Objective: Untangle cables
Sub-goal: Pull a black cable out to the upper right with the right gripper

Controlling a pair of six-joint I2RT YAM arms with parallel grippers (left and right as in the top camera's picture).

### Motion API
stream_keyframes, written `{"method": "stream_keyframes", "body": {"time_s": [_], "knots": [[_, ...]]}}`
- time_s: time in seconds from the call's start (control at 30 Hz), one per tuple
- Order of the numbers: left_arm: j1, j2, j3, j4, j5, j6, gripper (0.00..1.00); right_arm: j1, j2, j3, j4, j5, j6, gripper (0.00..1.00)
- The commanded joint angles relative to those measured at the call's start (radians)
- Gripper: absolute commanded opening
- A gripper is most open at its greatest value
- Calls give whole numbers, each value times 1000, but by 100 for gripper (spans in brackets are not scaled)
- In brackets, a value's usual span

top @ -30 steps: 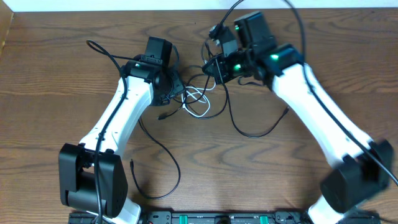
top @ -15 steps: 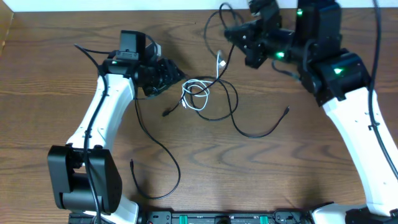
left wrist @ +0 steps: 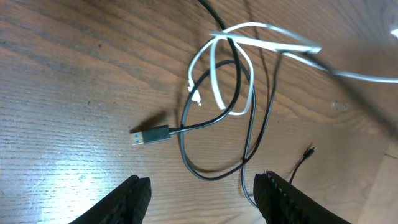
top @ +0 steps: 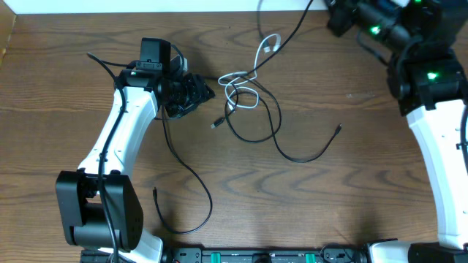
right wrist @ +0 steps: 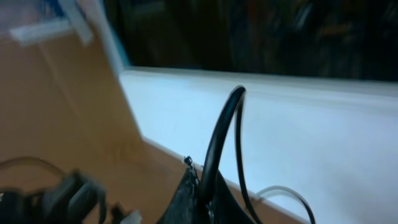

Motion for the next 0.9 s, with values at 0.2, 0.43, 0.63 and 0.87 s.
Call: {"method": "stream_keyframes", "body": {"time_s": [0.2, 0.43, 0.63, 0.87], "knots": [[2, -1, 1, -4, -19, 21, 59, -67, -25, 10, 184, 26, 206, 1], [2, -1, 1, -8, -19, 21, 59, -88, -21, 10, -196, 57, 169, 1], [2, -1, 1, -7, -19, 21, 59, -70, 51, 8, -571, -266, -317, 1], [2, -1, 1, -8, -19, 21, 59, -58, 174, 8, -509, 35, -141, 1]]}}
